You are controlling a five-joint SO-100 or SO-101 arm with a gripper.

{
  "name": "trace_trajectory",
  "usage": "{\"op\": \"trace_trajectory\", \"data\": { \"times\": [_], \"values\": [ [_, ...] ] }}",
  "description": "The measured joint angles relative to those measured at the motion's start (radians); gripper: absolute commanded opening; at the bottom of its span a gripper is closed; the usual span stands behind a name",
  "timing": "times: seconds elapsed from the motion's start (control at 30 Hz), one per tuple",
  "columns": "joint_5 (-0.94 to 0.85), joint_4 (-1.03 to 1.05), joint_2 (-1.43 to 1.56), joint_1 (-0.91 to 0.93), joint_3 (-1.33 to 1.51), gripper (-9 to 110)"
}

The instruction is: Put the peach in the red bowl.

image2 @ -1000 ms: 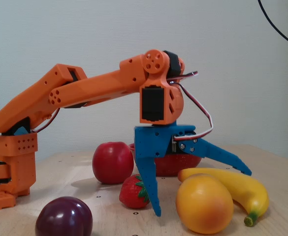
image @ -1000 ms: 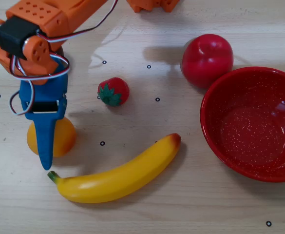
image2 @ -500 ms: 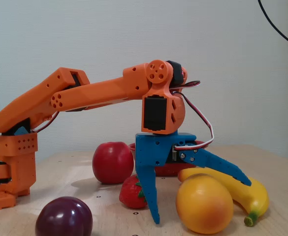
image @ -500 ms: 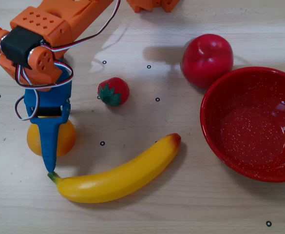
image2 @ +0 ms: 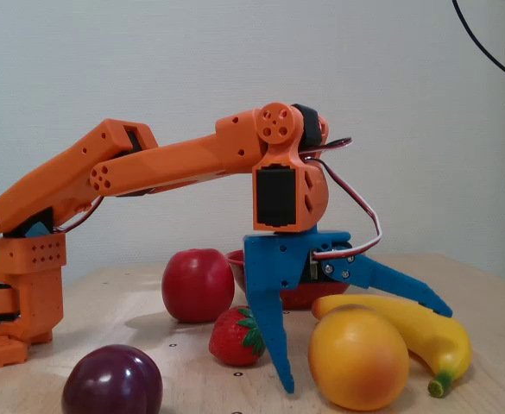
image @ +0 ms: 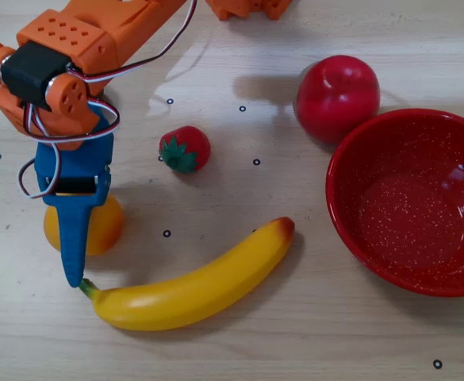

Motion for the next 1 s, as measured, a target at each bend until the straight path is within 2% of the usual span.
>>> {"op": "trace_trajectory", "data": {
  "times": [0.73, 1.0],
  "values": [
    [0.0, -0.051, -0.02, -0.002, -0.012, 65],
    [0.0, -0.051, -0.02, -0.002, -0.012, 56]
  ]
}}
